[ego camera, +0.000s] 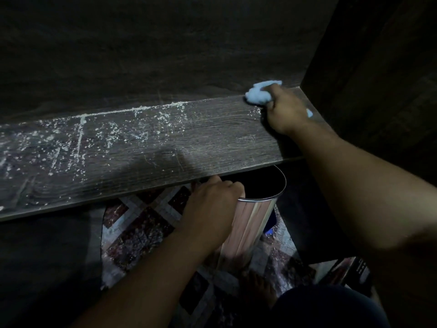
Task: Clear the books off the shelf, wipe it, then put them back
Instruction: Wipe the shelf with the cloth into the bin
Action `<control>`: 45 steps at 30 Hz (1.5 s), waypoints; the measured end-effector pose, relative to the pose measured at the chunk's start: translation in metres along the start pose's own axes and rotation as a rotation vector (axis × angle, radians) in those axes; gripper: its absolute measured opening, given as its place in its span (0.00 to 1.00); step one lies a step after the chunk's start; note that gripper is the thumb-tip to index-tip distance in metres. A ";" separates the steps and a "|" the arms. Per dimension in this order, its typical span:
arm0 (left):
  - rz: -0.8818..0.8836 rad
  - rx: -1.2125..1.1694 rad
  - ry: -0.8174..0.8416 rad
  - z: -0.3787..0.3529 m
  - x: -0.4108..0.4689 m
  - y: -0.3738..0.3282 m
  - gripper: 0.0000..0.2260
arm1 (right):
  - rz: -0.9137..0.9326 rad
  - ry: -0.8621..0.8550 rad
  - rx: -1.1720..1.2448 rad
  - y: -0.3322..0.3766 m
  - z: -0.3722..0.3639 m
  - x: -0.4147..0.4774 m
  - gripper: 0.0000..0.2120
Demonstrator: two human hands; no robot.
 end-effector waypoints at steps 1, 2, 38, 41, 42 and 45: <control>0.001 0.001 0.001 0.000 -0.001 0.000 0.15 | 0.047 0.053 0.075 0.012 -0.003 -0.004 0.18; 0.001 0.000 0.002 -0.001 -0.001 0.000 0.15 | 0.071 0.094 0.187 0.019 -0.004 -0.007 0.17; -0.104 0.019 0.041 0.017 -0.043 0.006 0.14 | 0.372 0.179 -0.095 0.074 -0.032 -0.079 0.22; -0.140 0.043 0.014 0.019 -0.048 0.001 0.13 | 0.373 0.214 -0.182 0.082 -0.041 -0.092 0.29; -0.149 0.057 0.002 0.020 -0.050 0.000 0.14 | 0.384 0.216 -0.198 0.085 -0.042 -0.097 0.29; -0.138 0.063 -0.023 0.022 -0.054 0.001 0.14 | 0.447 0.202 -0.202 0.097 -0.042 -0.120 0.26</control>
Point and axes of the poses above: each hand's wrist, its own x-axis towards the middle knuckle, its own z-axis out of the back of the hand, y = z × x, the point moved 9 cm from there along x, towards the middle knuckle, and after that the axes turned 6 degrees about z, right-handed, at the moved point
